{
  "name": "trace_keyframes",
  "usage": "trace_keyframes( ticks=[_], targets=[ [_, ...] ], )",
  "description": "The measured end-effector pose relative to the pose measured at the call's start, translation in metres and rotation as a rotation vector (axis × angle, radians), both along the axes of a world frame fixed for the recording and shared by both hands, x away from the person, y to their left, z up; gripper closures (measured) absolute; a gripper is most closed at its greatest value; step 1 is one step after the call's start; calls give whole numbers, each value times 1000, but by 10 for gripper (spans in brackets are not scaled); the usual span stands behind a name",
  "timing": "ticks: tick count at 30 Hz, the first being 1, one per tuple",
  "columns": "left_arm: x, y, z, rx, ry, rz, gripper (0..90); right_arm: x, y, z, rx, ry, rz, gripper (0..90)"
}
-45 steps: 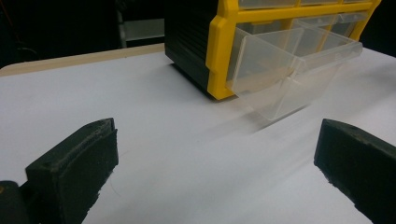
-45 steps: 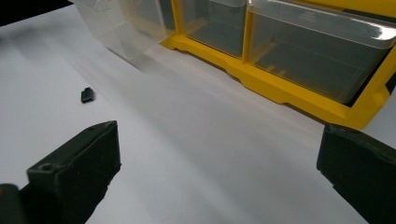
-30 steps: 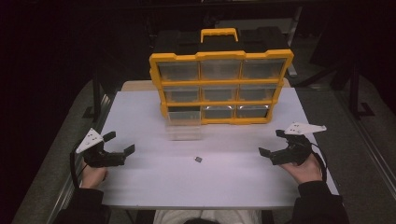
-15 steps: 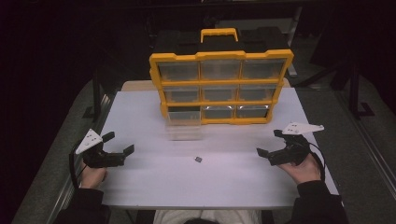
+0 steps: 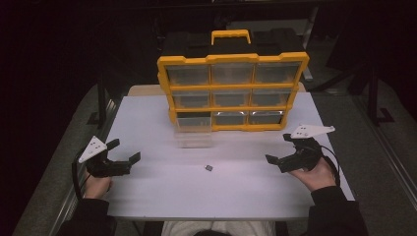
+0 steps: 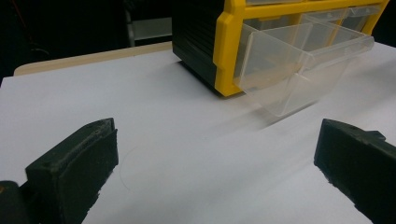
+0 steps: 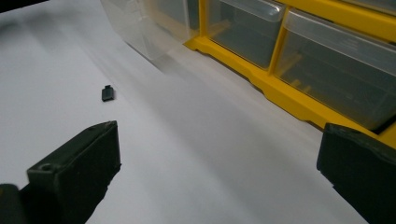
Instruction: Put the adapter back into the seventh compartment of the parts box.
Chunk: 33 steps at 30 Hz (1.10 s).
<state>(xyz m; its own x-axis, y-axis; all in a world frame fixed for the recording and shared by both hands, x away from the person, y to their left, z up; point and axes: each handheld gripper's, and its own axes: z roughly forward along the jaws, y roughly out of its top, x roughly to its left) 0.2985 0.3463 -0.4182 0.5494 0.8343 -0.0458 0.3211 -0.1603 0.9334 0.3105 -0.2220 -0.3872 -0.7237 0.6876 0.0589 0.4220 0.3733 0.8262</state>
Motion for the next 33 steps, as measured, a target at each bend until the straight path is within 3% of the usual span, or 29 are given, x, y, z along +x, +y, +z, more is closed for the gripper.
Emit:
trace_keyframes(
  ticks=[14, 33],
  targets=[
    [0, 0, 0, 1, -1, -3, 0, 7, 32, 17, -66, -13, 87, 0],
    [1, -1, -1, 8, 1, -9, 0, 16, 67, 13, -120, 23, 170, 0]
  ],
)
